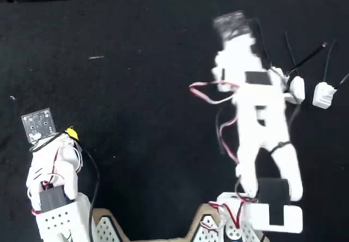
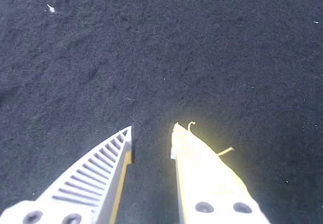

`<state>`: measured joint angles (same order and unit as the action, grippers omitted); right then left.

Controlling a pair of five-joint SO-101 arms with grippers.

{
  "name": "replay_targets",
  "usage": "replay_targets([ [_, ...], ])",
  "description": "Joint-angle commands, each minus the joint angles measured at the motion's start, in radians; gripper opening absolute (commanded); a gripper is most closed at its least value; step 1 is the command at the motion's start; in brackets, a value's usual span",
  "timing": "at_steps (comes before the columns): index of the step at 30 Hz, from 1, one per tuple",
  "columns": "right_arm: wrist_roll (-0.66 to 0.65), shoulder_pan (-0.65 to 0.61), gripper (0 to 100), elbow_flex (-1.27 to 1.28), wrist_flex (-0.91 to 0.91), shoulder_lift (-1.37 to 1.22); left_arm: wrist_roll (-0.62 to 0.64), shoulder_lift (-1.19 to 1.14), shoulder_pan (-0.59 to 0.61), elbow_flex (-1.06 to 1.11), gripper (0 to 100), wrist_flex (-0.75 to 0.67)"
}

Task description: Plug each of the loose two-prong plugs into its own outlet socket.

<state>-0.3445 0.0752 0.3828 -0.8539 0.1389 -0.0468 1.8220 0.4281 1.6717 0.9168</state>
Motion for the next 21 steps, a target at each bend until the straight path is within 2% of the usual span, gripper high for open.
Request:
replay_targets([
  [1,0.038,0.015,2.1,-0.174,-0.158,-0.076,-0.002,0.006,0.002,-0.024,13,-0.015],
  [9,0.038,0.008,3.1,-0.521,-0.334,-0.407,-0.002,0.006,0.002,-0.018,13,-0.012],
  [11,0.038,-0.005,9.0,-0.605,-0.4,-0.461,-0.002,0.006,0.002,-0.018,13,-0.012],
  [15,0.037,-0.028,28.0,-0.789,-0.555,-0.51,-0.002,0.006,0.002,-0.018,13,-0.012],
  [21,0.037,-0.074,29.6,-1.138,-0.721,-0.515,-0.002,0.006,0.002,-0.018,13,-0.012],
])
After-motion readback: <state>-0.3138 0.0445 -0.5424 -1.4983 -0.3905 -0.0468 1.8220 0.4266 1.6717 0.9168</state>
